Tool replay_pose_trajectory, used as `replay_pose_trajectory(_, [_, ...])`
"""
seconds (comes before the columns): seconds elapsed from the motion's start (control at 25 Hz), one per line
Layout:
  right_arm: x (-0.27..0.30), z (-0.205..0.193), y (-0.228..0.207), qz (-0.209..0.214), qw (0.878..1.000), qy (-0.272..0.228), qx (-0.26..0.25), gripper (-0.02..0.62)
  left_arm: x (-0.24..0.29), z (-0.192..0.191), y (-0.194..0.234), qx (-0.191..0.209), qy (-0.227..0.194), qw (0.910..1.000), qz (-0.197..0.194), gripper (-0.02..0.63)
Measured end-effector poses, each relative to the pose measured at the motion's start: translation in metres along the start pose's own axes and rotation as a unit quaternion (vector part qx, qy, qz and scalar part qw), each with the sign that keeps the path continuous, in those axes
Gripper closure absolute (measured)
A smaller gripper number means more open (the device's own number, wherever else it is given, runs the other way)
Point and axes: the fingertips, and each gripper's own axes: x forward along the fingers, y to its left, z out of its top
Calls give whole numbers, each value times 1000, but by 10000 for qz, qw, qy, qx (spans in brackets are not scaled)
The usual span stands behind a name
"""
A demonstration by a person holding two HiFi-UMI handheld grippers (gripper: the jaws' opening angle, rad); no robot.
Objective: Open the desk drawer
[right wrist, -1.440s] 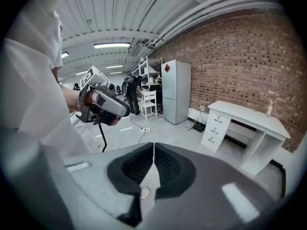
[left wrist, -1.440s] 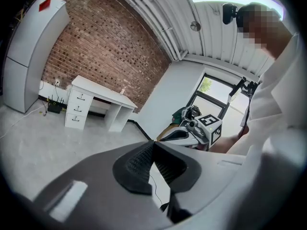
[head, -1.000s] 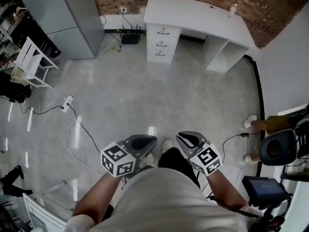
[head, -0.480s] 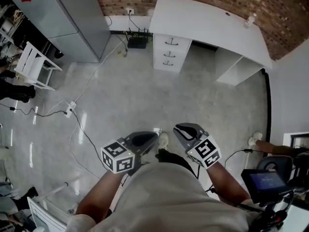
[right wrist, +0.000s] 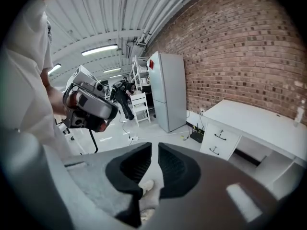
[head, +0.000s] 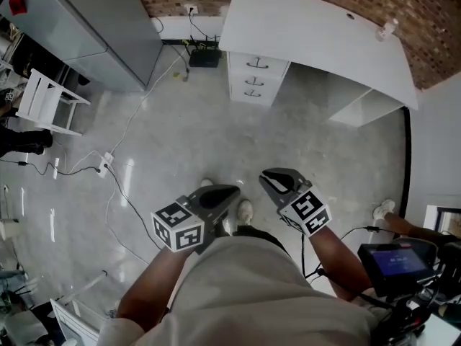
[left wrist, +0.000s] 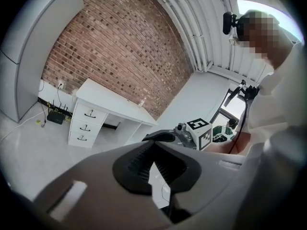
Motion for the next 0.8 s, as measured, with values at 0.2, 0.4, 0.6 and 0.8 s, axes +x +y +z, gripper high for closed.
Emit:
replay_pose_trajectory(0.2, [48,12,-52,15,9991,-68,424,565,30,25,51,87,266,9994,-203,600])
replay_pose_trajectory(0.4, [102,32,-107,-242,9892,-413,1386,565,43,56,97,232,661,9951,-698,600])
replay_pose_trajectory(0.6, [160,27,-174,-719,9738,-582,2078,565,58,82,141,436,1149,9841,-1280,600])
replay_pose_trajectory(0.8, [211,11,-242,-960,9219,-1238,3542,565,71,89,185,568,1615,9732,-1536,600])
